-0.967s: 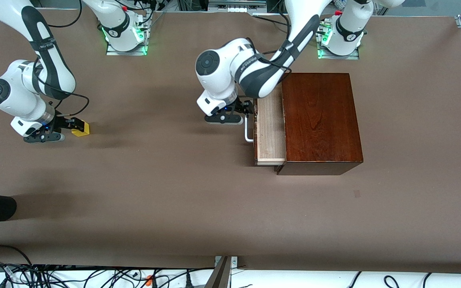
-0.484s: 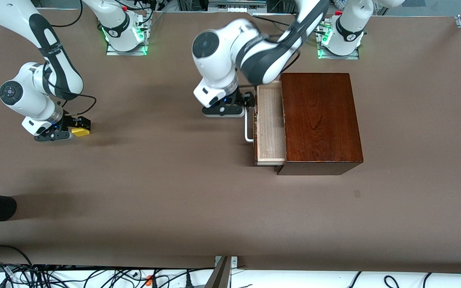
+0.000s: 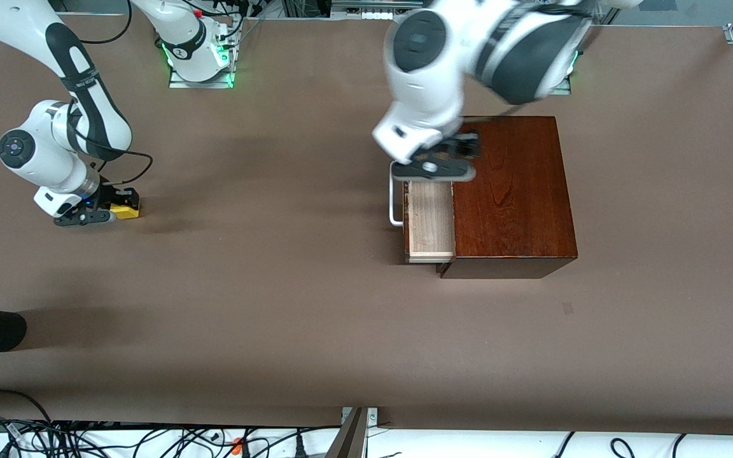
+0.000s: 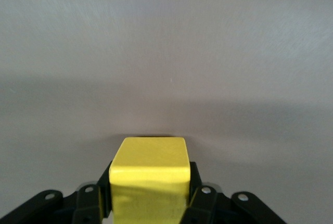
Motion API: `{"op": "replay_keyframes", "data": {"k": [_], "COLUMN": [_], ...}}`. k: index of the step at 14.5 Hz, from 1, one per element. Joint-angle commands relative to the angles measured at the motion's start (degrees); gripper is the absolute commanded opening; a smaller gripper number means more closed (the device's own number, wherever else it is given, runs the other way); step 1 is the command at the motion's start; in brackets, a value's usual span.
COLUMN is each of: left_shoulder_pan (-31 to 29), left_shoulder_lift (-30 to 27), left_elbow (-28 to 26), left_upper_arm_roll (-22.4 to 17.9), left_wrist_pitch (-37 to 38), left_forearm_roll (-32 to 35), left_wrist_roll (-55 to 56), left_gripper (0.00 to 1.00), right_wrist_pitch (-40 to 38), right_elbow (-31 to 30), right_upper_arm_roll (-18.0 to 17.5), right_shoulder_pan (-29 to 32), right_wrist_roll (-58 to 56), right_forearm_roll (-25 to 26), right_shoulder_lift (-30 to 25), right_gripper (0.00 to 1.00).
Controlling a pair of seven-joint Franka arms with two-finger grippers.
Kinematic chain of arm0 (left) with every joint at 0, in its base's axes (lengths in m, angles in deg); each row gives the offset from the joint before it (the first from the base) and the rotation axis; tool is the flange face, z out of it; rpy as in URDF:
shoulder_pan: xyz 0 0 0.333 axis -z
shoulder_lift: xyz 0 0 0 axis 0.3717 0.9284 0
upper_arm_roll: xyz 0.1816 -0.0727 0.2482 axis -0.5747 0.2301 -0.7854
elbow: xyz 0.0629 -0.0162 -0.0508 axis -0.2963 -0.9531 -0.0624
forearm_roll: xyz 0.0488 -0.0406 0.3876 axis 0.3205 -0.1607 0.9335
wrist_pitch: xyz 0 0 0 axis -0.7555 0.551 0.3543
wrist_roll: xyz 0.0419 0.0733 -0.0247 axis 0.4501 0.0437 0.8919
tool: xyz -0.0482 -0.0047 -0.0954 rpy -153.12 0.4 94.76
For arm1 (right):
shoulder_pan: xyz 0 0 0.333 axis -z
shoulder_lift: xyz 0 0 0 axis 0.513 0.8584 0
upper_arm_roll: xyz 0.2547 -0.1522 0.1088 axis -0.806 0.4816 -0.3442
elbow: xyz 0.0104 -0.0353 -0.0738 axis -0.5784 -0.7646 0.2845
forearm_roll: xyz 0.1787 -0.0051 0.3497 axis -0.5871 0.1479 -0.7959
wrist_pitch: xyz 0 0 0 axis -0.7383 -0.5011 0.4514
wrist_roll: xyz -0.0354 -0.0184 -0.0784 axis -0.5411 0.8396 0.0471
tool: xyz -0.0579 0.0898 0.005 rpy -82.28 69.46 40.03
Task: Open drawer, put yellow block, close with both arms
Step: 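Lift the yellow cube with the right gripper while the left gripper withdraws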
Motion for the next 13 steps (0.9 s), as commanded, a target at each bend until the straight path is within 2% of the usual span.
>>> {"op": "replay_keyframes", "data": {"k": [1, 5, 8, 10, 13], "left_shoulder_pan": [-7.77, -15.34, -21.23, -24.39, -24.94], "left_shoulder_lift": [-4.25, -8.38, -10.85, -11.81, -18.91], "left_elbow": [-1.46, -1.46, -2.42, -3.73, -14.25], "left_upper_arm_roll": [0.66, 0.57, 0.39, 0.13, -2.94], "left_wrist_pitch": [2.02, 4.65, 4.66, 4.14, -4.09], "left_forearm_roll": [-3.34, -4.14, -5.36, -5.54, -6.33], "left_wrist_roll": [-10.33, -17.98, -26.77, -28.90, -29.26], "left_gripper": [1.00, 1.00, 1.00, 1.00, 1.00], "right_wrist_pitch": [-13.50, -41.44, -55.78, -62.92, -66.20], "right_elbow": [6.74, 27.73, 39.52, 45.51, 48.70], "right_upper_arm_roll": [-0.89, -2.56, -2.65, -2.65, -2.74], "right_shoulder_pan": [0.33, -0.03, -2.04, -5.37, -14.06], "right_wrist_roll": [-0.95, 4.83, 10.79, 19.56, 42.13], "right_forearm_roll": [-4.21, -3.78, -3.07, -2.63, -3.77], "right_shoulder_lift": [-5.48, -6.28, -6.37, -6.11, -5.75], "right_gripper": [0.00, 0.00, 0.00, 0.00, 0.00]}}
